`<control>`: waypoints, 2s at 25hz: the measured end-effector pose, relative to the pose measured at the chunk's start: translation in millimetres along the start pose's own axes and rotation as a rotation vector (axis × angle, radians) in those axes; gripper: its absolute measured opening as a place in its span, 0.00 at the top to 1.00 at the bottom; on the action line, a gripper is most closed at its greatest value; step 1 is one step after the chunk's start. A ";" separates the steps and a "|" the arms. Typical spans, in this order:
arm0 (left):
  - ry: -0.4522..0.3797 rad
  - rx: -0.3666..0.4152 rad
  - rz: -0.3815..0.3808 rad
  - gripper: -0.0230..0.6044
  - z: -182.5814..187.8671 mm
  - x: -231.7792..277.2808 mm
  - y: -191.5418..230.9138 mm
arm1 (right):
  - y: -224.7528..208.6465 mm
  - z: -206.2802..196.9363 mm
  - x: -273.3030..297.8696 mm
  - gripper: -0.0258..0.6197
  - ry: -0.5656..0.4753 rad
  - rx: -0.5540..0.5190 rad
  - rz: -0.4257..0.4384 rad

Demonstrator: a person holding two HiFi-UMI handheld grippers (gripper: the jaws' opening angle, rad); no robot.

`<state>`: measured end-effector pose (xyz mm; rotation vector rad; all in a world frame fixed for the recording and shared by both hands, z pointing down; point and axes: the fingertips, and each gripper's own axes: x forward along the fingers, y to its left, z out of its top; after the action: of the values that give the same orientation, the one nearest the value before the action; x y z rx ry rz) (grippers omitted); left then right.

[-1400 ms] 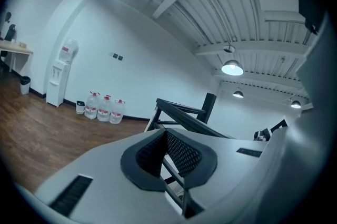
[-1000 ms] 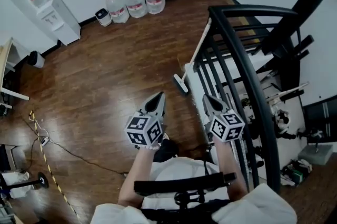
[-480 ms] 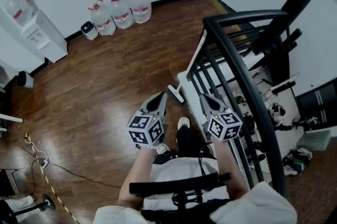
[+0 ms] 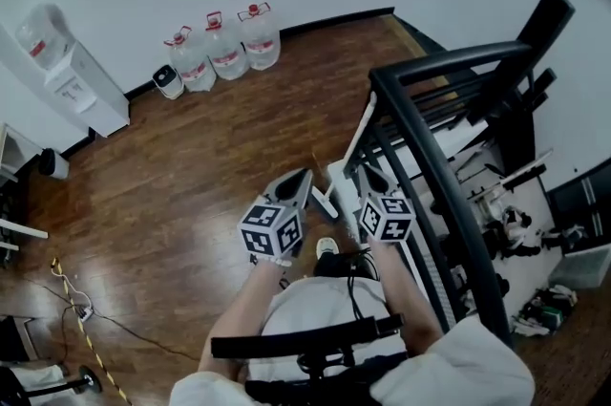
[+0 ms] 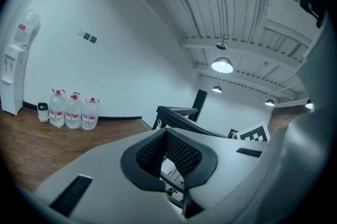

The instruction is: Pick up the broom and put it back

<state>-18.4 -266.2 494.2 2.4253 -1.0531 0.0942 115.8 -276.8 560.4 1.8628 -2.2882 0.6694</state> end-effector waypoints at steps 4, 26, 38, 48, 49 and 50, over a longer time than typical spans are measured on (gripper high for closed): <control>0.039 0.005 0.001 0.97 -1.9 32.9 12.8 | -27.8 -3.2 36.4 0.83 0.009 0.015 -0.076; 0.165 -0.029 0.019 0.97 -21.0 167.9 65.3 | -160.3 -48.1 216.1 0.61 0.185 0.035 -0.276; 0.172 -0.039 0.053 0.97 -20.1 184.6 87.4 | -166.1 -54.7 244.6 0.76 0.232 0.009 -0.302; 0.149 -0.069 0.086 0.97 -22.8 138.9 88.1 | -106.0 -61.6 213.1 0.76 0.249 -0.042 -0.167; 0.147 -0.074 0.090 0.97 -23.9 130.7 87.9 | -96.1 -62.8 208.3 0.76 0.254 -0.048 -0.147; 0.145 -0.079 0.094 0.97 -25.2 122.4 87.0 | -86.1 -63.0 203.5 0.76 0.256 -0.060 -0.126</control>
<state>9.4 -387.1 582.6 2.2621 -1.0835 0.2513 137.9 -447.6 712.5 1.7627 -1.9931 0.7629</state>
